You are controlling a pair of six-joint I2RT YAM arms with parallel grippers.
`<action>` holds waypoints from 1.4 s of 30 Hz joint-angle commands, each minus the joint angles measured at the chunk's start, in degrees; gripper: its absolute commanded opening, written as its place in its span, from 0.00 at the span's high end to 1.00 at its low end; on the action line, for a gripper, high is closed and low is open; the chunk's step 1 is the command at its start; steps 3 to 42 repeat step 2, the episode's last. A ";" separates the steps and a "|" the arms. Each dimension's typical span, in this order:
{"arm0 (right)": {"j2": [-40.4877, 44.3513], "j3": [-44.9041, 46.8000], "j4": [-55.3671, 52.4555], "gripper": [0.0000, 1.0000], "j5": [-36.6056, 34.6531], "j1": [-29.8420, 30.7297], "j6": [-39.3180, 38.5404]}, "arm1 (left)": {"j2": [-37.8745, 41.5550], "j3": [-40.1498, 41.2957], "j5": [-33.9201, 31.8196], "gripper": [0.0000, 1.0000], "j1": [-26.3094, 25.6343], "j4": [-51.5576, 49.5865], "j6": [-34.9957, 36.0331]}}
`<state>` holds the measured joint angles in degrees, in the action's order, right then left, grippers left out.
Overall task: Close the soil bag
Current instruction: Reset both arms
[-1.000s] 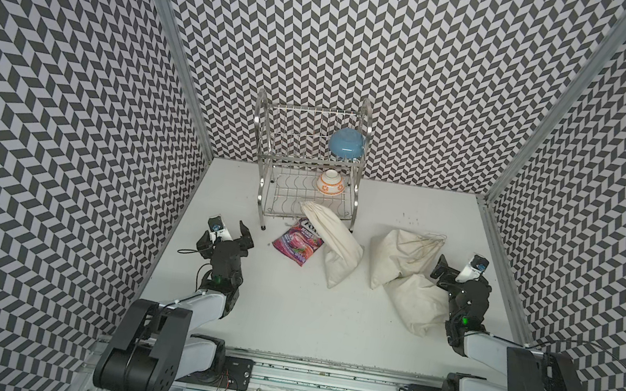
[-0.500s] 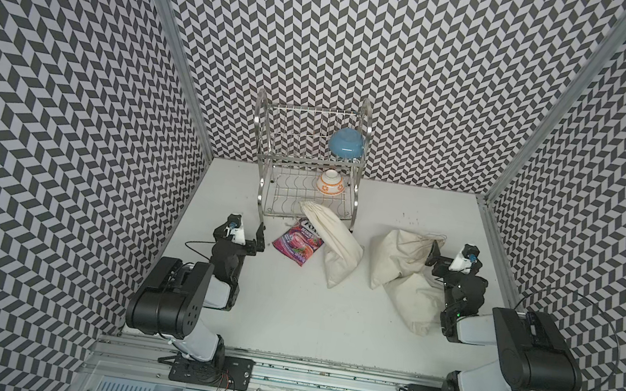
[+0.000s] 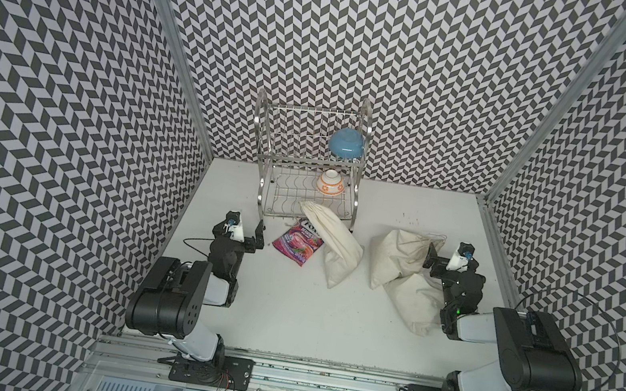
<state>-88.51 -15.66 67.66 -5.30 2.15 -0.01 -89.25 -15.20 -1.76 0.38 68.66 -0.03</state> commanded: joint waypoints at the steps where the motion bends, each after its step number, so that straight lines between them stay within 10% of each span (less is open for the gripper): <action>1: 0.88 -0.13 1.13 0.00 0.29 0.57 -0.51 | 0.14 -0.43 0.32 0.00 -0.38 0.54 0.03; 42: 0.84 -0.13 1.15 0.00 0.29 0.51 -0.49 | 0.36 0.04 -0.11 0.00 -0.50 1.22 0.10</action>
